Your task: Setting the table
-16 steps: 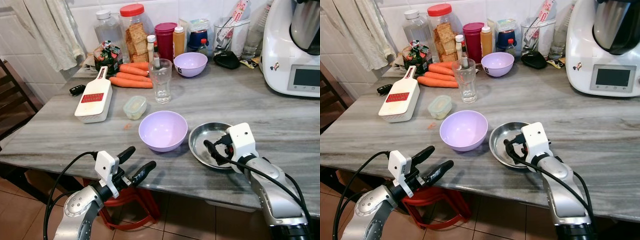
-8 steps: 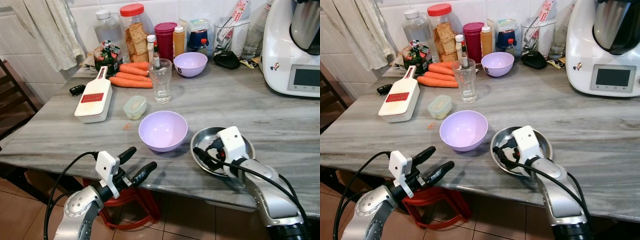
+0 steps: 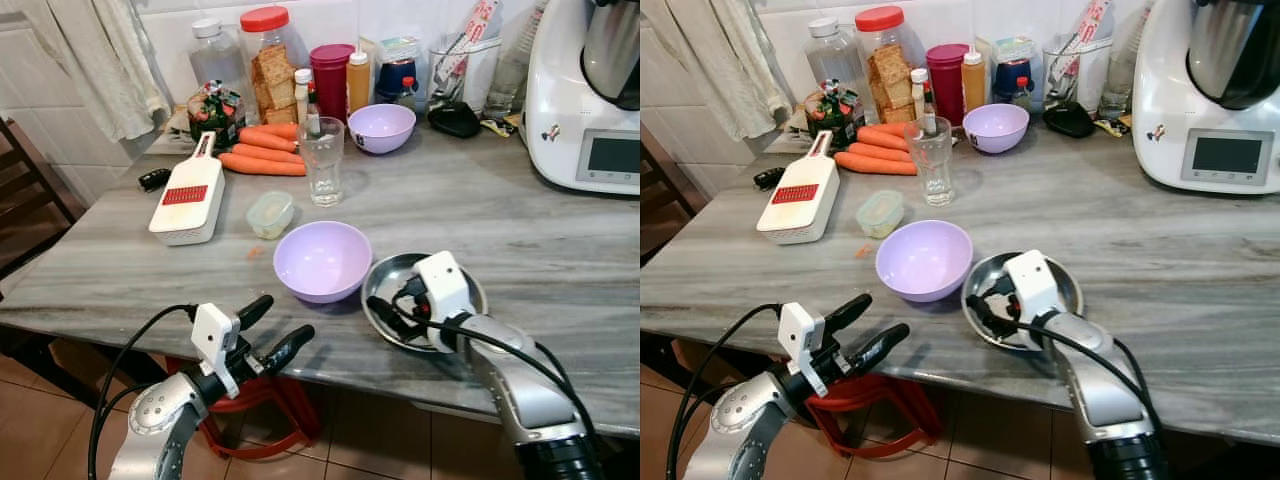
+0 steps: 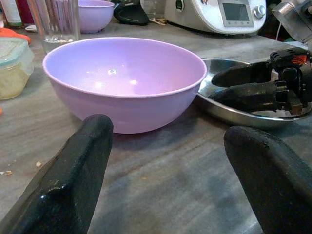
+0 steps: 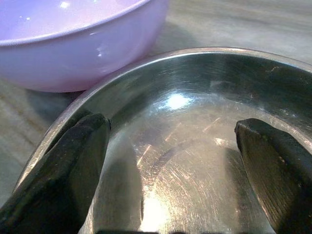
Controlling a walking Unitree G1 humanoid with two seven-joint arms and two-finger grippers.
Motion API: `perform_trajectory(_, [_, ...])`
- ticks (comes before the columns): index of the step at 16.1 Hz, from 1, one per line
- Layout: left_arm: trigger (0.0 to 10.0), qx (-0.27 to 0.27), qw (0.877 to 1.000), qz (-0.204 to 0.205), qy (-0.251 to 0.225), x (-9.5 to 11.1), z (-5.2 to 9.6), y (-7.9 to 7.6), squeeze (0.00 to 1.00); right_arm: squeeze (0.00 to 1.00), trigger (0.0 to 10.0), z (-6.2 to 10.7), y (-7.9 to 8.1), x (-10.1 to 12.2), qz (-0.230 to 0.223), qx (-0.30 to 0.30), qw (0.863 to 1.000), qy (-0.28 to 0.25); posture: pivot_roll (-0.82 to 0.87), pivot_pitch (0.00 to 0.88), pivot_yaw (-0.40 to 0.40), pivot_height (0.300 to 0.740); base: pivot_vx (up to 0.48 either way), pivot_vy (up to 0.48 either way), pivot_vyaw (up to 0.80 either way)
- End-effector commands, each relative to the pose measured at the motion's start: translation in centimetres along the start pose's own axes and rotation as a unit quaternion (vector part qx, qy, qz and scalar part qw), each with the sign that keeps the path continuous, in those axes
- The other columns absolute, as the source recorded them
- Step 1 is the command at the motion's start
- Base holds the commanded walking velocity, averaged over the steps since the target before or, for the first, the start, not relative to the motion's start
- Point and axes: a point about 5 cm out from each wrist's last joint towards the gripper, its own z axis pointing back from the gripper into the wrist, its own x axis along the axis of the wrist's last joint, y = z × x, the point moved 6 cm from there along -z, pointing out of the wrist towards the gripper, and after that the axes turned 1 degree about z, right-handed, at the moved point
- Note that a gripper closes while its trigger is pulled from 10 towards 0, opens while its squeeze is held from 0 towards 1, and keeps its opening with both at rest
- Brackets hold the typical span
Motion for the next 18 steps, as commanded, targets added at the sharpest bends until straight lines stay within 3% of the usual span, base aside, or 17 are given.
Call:
perform_trajectory(1, [10.0, 0.005, 1.000, -0.001, 0.010, -0.3, 0.3, 0.3, 0.00, 0.00, 10.0, -0.4, 0.6, 0.2, -0.001, 0.012, 1.000, 0.000, -0.10, 0.033, 0.120, 0.740, 0.000, 0.000, 0.00])
perform_trajectory(5, [10.0, 0.007, 1.000, -0.002, 0.009, -0.3, 0.4, 0.4, 0.00, 0.00, 10.0, 0.5, -0.5, 1.0, 0.008, -0.014, 0.999, -0.029, -0.10, 0.032, 0.122, 0.740, 0.000, 0.000, 0.00])
perform_trajectory(9, [10.0, 0.014, 1.000, -0.003, 0.008, -0.2, 0.7, 1.0, 0.00, 0.00, 10.0, 3.2, -3.7, 3.0, 0.005, -0.109, 0.988, -0.110, -0.11, 0.025, 0.133, 0.740, 0.000, 0.000, 0.00])
perform_trajectory(12, [10.0, 0.081, 0.997, -0.010, -0.008, 0.4, 1.2, 3.4, 0.00, 0.00, 10.0, 4.8, -5.3, 4.3, -0.002, -0.182, 0.968, -0.173, -0.11, 0.019, 0.140, 0.740, 0.000, 0.000, 0.00])
perform_trajectory(15, [10.0, 0.153, 0.988, -0.020, -0.029, 1.6, 1.7, 5.9, 0.00, 0.00, 10.0, 6.0, -5.1, 5.6, -0.006, -0.216, 0.950, -0.226, -0.11, 0.015, 0.141, 0.740, 0.000, 0.000, 0.00])
perform_trajectory(18, [10.0, 0.212, 0.975, -0.041, -0.046, 2.8, 1.5, 7.4, 0.00, 0.00, 10.0, 6.2, -4.0, 5.1, -0.007, -0.220, 0.946, -0.239, -0.11, 0.005, 0.131, 0.740, 0.000, 0.000, 0.00])
